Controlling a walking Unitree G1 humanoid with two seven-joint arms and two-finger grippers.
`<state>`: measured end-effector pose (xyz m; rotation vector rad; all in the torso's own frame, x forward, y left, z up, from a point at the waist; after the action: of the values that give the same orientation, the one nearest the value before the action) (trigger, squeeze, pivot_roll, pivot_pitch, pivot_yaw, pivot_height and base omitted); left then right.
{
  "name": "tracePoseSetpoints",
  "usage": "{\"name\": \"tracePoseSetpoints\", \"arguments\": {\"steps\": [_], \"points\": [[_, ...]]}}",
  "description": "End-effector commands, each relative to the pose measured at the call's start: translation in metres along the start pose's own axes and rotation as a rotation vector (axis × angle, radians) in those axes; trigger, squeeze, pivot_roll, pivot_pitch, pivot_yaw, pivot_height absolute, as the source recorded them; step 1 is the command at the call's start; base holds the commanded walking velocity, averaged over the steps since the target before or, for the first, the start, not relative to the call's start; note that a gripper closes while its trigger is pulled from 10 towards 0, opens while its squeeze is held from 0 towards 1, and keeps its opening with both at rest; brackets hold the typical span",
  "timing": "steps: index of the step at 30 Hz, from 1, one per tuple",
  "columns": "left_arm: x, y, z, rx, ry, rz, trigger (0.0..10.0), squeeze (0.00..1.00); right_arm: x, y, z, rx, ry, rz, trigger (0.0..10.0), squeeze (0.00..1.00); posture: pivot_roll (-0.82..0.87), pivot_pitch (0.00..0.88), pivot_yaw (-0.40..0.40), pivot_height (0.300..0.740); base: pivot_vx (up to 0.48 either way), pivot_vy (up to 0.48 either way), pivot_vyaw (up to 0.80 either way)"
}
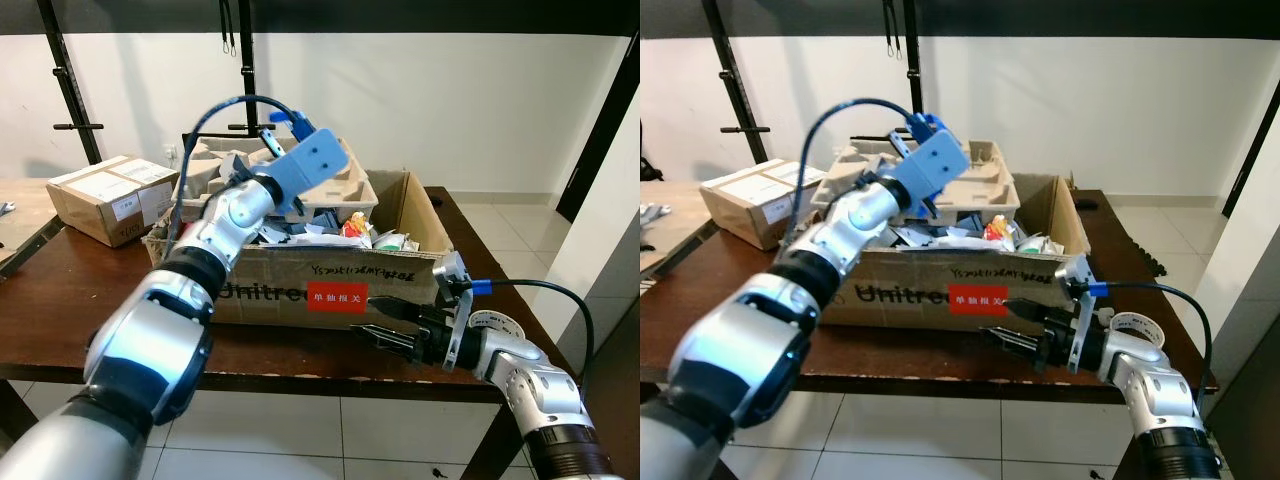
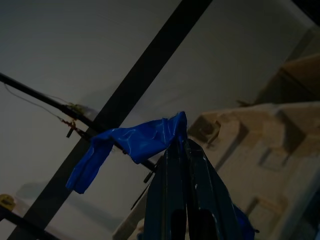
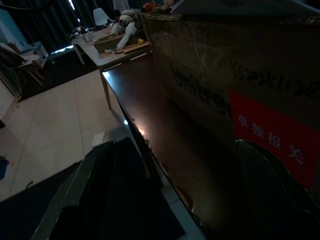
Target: Picking trash to rubbish bin
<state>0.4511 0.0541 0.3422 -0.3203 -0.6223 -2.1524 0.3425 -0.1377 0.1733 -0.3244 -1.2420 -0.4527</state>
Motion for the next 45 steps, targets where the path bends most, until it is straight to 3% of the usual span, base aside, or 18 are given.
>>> {"name": "tracePoseSetpoints", "arguments": {"steps": [1,9,10,11,12,13,14,27,31,32,33,36,39,40,41,42,44,45], "points": [[-0.006,-0.003,-0.007,-0.050,0.024,0.005,10.0,0.00,-0.001,0.000,0.003,0.006,0.002,-0.001,10.0,0.00,0.01,0.007,0.040,0.740,0.000,0.000,0.00],[-0.007,-0.008,-0.042,-0.180,-0.016,-0.010,10.0,0.00,-0.002,0.003,0.004,0.004,0.007,0.004,10.0,0.00,0.01,0.011,0.036,0.740,0.000,0.000,0.00],[-0.008,-0.009,-0.047,-0.206,-0.030,-0.007,10.0,0.08,-0.002,0.004,0.005,0.003,0.008,0.005,10.0,0.00,0.01,0.012,0.037,0.740,0.000,0.000,0.00],[-0.008,-0.009,-0.047,-0.206,-0.030,-0.007,10.0,0.08,-0.002,0.004,0.005,0.003,0.008,0.005,10.0,0.00,0.01,0.012,0.037,0.740,0.000,0.000,0.00],[-0.008,-0.009,-0.050,-0.218,-0.034,-0.004,10.0,0.50,-0.002,0.004,0.005,0.003,0.008,0.006,10.0,0.00,0.01,0.013,0.037,0.740,0.000,0.000,0.00],[-0.009,-0.010,-0.051,-0.231,-0.026,0.002,10.0,0.83,-0.003,0.004,0.005,0.002,0.008,0.007,10.0,0.00,0.01,0.013,0.037,0.740,0.000,0.000,0.00],[-0.010,-0.010,-0.051,-0.234,-0.030,0.004,10.0,1.00,-0.003,0.004,0.005,0.001,0.008,0.008,10.0,0.00,0.01,0.015,0.038,0.740,0.000,0.000,0.00],[-0.014,-0.010,-0.045,-0.223,-0.056,0.020,10.0,1.00,-0.005,0.001,0.004,-0.011,0.007,0.013,10.0,0.00,0.01,0.014,0.038,0.740,0.000,0.000,0.00],[-0.006,-0.005,-0.025,-0.136,-0.068,-0.005,10.0,1.00,-0.003,0.001,0.002,-0.020,0.003,0.014,10.0,0.00,0.01,0.010,0.036,0.740,0.000,0.000,0.00],[-0.001,-0.002,-0.010,-0.071,-0.146,-0.026,10.0,0.38,-0.003,0.001,0.002,-0.023,0.002,0.013,10.0,0.00,0.01,0.010,0.036,0.740,0.000,0.000,0.00],[0.004,0.001,0.004,-0.014,-0.319,-0.052,10.0,0.00,-0.003,0.001,0.002,-0.024,0.001,0.013,10.0,0.00,0.01,0.010,0.036,0.740,0.000,0.000,0.00],[0.015,0.004,0.025,0.038,-0.674,-0.155,10.0,0.00,-0.003,0.001,0.001,-0.026,0.001,0.012,10.0,0.00,0.00,0.005,0.034,0.740,0.000,0.000,0.00],[0.047,-0.003,0.003,-0.288,-0.996,-0.396,10.0,0.00,-0.007,0.001,0.000,-0.033,0.012,0.018,10.0,0.00,0.00,0.005,0.034,0.740,0.000,0.000,0.00],[0.047,-0.003,0.003,-0.288,-0.996,-0.396,10.0,0.00,-0.007,0.001,0.000,-0.033,0.012,0.018,10.0,0.00,0.00,0.005,0.034,0.740,0.000,0.000,0.00],[0.061,-0.019,-0.025,-0.562,-1.029,-0.494,10.0,0.00,-0.013,0.001,0.001,-0.028,0.030,0.030,10.0,0.00,0.01,0.000,0.023,0.740,0.000,0.000,0.00],[0.061,-0.019,-0.025,-0.562,-1.029,-0.494,10.0,0.00,-0.013,0.001,0.001,-0.028,0.030,0.030,10.0,0.00,0.01,0.000,0.023,0.740,0.000,0.000,0.00],[0.057,-0.051,-0.073,-0.896,-0.952,-0.469,10.0,0.00,-0.022,0.002,0.004,-0.015,0.047,0.054,10.0,0.00,0.01,0.000,0.018,0.740,0.000,0.000,0.00],[0.057,-0.051,-0.073,-0.896,-0.952,-0.469,10.0,0.00,-0.022,0.002,0.004,-0.015,0.047,0.054,10.0,0.00,0.01,0.000,0.018,0.740,0.000,0.000,0.00]]}}
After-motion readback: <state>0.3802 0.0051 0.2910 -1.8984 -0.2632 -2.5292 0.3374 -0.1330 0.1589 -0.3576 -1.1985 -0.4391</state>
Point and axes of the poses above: a point about 5 cm out from each wrist's last joint towards the gripper, its own y axis pointing out of the wrist towards the gripper, its own x axis along the axis of the wrist's last joint, z = x × y, the point moved 5 cm from there along y, pointing out of the wrist towards the gripper, and after that the axes turned 8 degrees about y, right-handed, at the moved point
